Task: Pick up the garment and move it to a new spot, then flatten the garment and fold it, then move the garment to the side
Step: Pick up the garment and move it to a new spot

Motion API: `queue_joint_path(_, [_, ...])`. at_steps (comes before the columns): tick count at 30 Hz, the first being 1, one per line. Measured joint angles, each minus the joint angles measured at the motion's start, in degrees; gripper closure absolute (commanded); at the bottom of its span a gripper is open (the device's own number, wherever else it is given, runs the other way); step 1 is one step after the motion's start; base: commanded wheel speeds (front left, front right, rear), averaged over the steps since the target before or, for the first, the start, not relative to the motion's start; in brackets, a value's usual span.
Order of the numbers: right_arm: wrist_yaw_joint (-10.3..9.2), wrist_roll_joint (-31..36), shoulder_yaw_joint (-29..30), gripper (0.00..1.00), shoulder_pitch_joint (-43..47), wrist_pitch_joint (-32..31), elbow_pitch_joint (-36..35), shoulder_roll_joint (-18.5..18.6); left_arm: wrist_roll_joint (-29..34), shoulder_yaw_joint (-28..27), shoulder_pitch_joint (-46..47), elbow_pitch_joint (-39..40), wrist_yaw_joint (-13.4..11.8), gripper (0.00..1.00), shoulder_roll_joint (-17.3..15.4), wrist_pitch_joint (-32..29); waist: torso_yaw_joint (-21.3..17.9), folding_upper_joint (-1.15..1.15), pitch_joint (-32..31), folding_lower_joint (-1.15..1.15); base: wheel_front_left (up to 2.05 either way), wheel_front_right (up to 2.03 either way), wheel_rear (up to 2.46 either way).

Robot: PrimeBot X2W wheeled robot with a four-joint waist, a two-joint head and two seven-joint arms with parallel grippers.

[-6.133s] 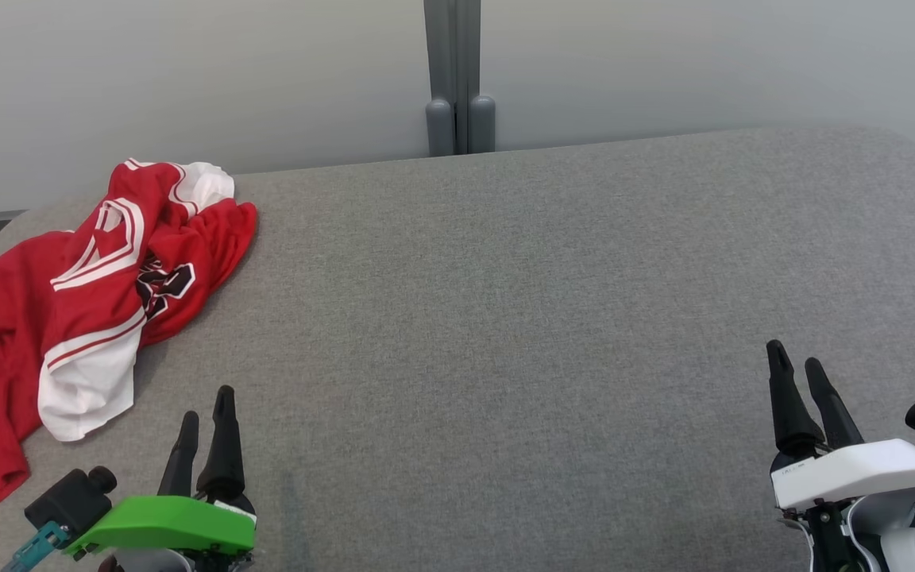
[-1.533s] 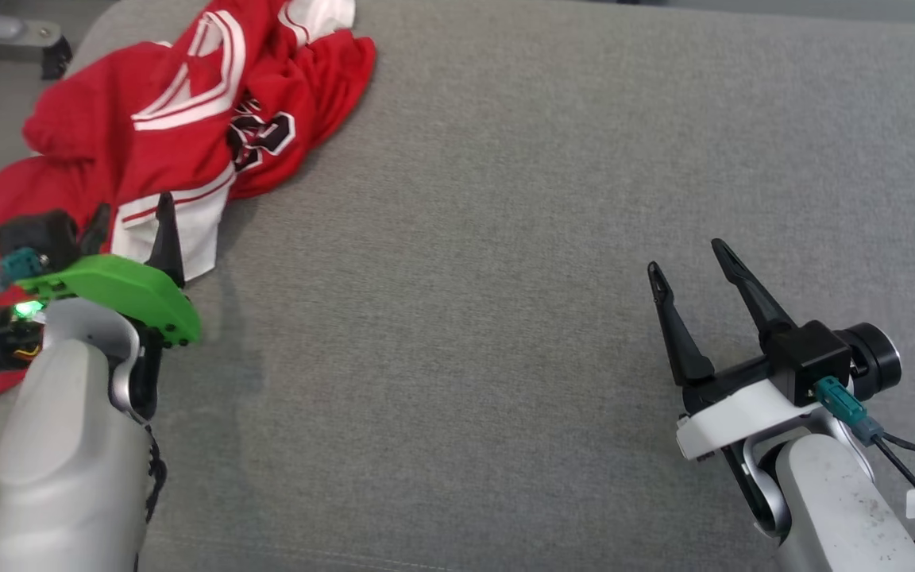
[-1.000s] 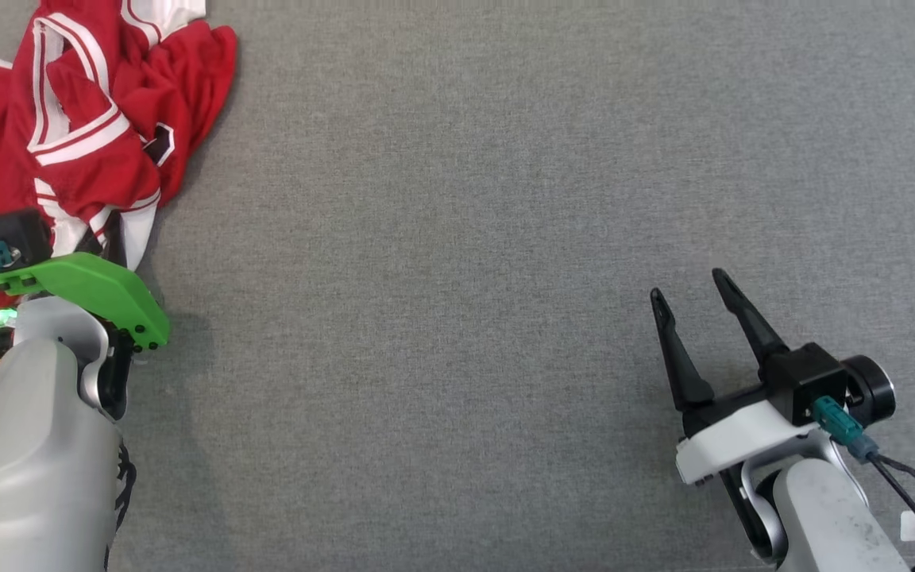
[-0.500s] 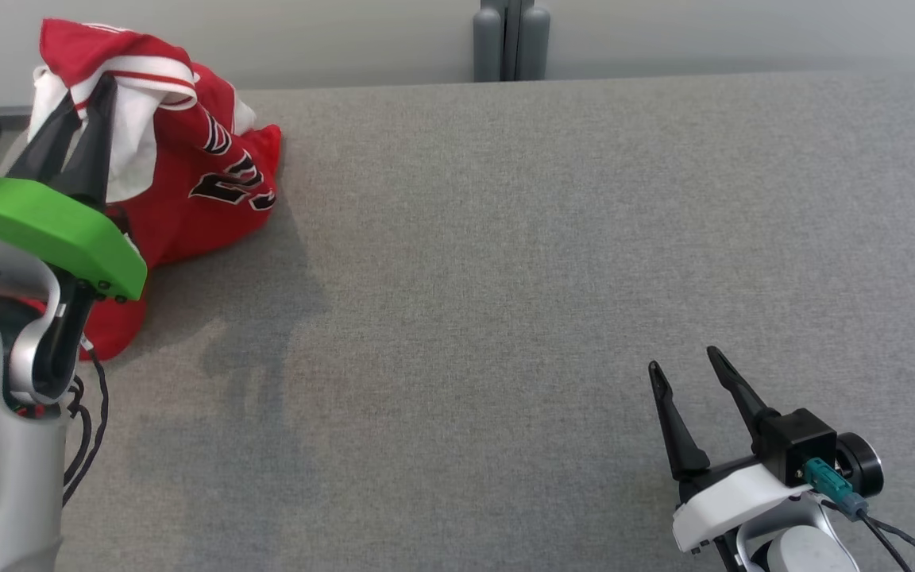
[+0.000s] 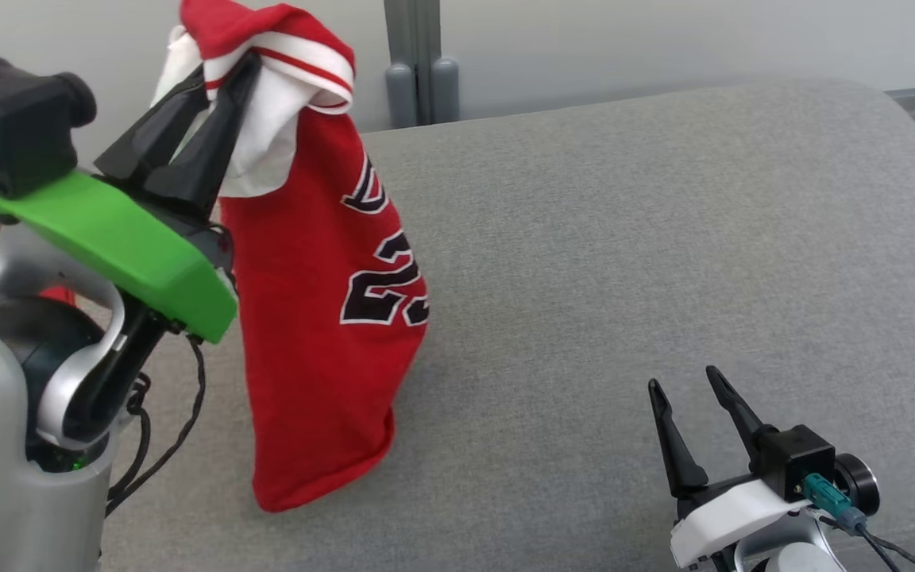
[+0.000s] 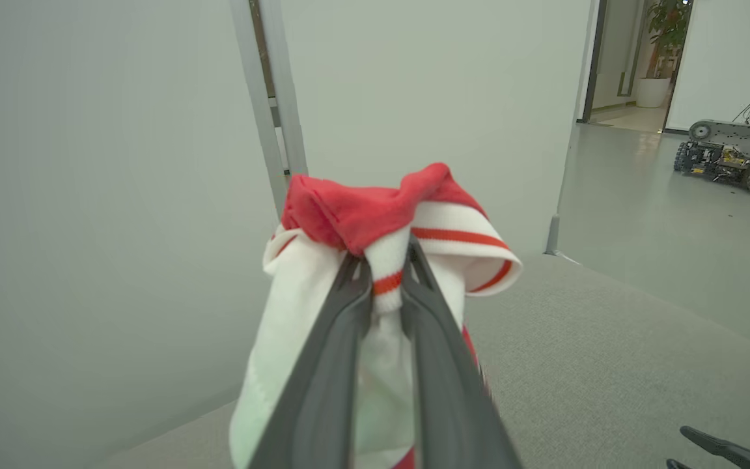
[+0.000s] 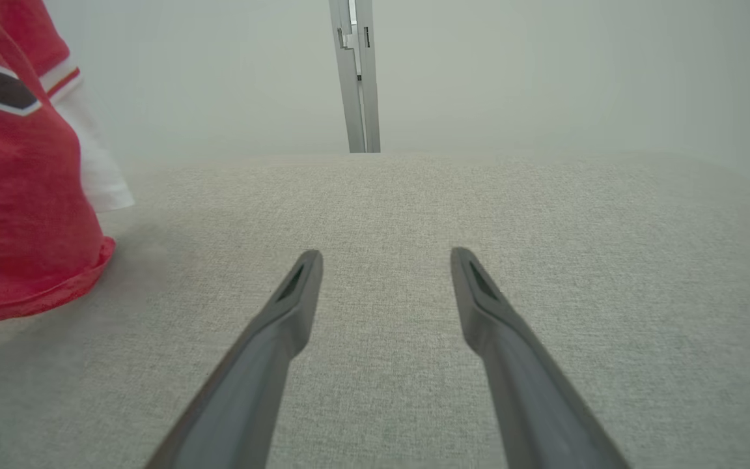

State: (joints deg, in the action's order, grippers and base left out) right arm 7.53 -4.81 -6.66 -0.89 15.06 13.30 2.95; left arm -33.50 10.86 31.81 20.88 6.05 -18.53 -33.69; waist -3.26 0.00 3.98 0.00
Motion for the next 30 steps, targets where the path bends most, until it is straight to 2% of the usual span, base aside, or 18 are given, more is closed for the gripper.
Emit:
queue_joint_path(2, [-0.01,-0.1,0.0,0.00,-0.1,0.0,0.0,0.0,-0.1,1.8,1.0,-0.6,0.0,1.00,0.6,-0.6,-1.5,0.00,0.0,0.00,0.00,0.00,0.00])
queue_joint_path(5, [-0.01,-0.9,-0.1,0.00,-0.8,0.0,0.0,0.0,-1.1,5.8,1.4,-3.8,0.1,1.00,4.1,-0.5,-4.0,0.00,0.1,0.00,0.00,0.00,0.00])
queue_joint_path(8, [-0.01,-1.7,-0.3,0.00,-0.9,0.0,0.0,0.0,0.7,10.3,1.3,-10.3,-0.1,1.00,8.8,2.3,-6.5,0.00,0.2,0.00,0.00,0.00,0.00])
queue_joint_path(11, [-0.01,-2.7,-1.0,0.00,-1.2,0.0,0.1,0.0,2.8,14.8,1.1,-19.6,-1.3,1.00,13.9,7.8,-9.3,0.00,0.6,0.00,0.00,0.00,0.00])
queue_joint_path(15, [-0.01,-4.1,-2.2,0.00,-1.6,0.0,0.2,0.0,2.7,20.0,1.2,-31.1,-4.2,1.00,15.6,17.3,-12.8,0.00,1.2,0.00,0.00,0.00,0.00])
queue_joint_path(16, [-0.01,-4.4,-2.5,0.00,-1.6,0.0,0.3,0.0,0.6,22.1,1.2,-33.0,-5.5,1.00,15.5,20.5,-13.8,0.00,1.4,0.00,0.00,0.00,0.00])
queue_joint_path(17, [-0.01,-4.7,-2.7,0.00,-1.6,0.0,0.4,0.0,-2.5,24.5,1.2,-34.4,-7.2,0.72,15.6,23.9,-14.7,0.00,1.6,0.00,0.00,0.00,0.00])
queue_joint_path(18, [0.00,-4.9,-2.8,0.00,-1.6,0.0,0.4,-0.1,-4.7,27.1,1.5,-36.0,-9.1,0.26,15.7,26.8,-15.6,0.00,1.8,0.00,0.00,0.00,0.00])
queue_joint_path(19, [-0.01,-5.0,-2.6,0.00,-1.6,0.0,0.5,-0.1,-6.5,29.0,1.6,-37.0,-10.7,0.00,15.7,29.4,-16.3,0.00,1.9,0.00,0.00,0.00,0.00])
queue_joint_path(20, [-0.01,-5.1,-2.6,0.00,-1.4,0.0,0.6,0.0,-9.2,31.6,1.8,-38.1,-12.8,0.00,15.8,32.3,-17.1,0.00,2.1,0.00,0.00,0.00,0.00])
queue_joint_path(23, [-0.01,-5.2,-2.8,0.00,-1.1,0.0,0.9,0.0,-18.9,38.8,2.1,-38.5,-15.3,0.00,15.8,37.2,-18.8,0.00,2.7,0.00,0.00,0.00,0.00])
queue_joint_path(27, [-0.01,-5.1,-2.5,0.00,-0.9,0.0,1.1,0.0,-29.4,46.9,4.2,-36.6,-15.6,0.00,15.9,41.5,-19.2,0.00,3.6,0.00,0.00,0.00,0.00])
queue_joint_path(30, [-0.01,-4.2,-1.6,0.00,-0.5,0.0,1.2,0.0,-33.3,49.6,6.4,-36.3,-15.6,0.00,15.8,44.6,-18.2,0.00,3.8,0.00,0.00,0.00,0.00])
